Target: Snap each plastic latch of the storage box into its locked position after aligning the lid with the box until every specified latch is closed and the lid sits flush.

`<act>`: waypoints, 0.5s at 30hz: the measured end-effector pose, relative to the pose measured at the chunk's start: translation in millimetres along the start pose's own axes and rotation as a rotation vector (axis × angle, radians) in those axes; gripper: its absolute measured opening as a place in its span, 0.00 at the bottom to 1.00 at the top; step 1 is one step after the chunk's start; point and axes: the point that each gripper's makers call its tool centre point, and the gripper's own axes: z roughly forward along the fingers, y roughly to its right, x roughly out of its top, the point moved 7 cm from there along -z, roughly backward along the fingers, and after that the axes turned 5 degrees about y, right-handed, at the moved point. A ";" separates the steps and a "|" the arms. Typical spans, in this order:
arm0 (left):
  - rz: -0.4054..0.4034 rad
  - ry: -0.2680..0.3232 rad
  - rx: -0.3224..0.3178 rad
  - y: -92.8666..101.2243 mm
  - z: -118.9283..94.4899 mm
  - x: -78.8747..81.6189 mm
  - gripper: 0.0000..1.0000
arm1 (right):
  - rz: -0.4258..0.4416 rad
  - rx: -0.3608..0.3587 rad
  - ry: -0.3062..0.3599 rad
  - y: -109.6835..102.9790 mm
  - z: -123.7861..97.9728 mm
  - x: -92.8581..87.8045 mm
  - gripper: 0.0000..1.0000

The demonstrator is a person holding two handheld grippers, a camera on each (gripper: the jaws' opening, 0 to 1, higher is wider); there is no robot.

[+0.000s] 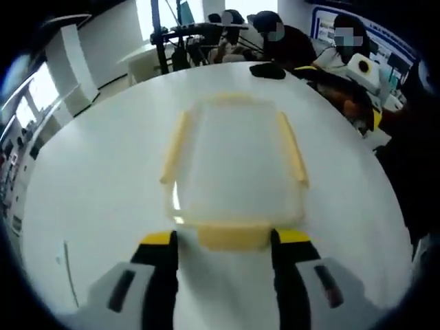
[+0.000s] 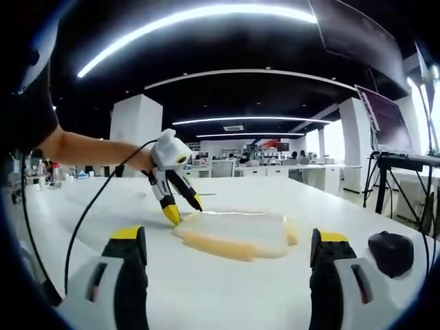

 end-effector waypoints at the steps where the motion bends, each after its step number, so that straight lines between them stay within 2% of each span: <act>1: -0.001 0.000 0.000 0.0 0.0 -0.1 0.53 | 0.000 0.000 0.001 -0.1 0.0 0.0 1.00; 15: -0.010 0.012 -0.019 0.3 0.1 -2.7 0.47 | 0.002 0.011 -0.002 -4.1 2.5 -3.0 1.00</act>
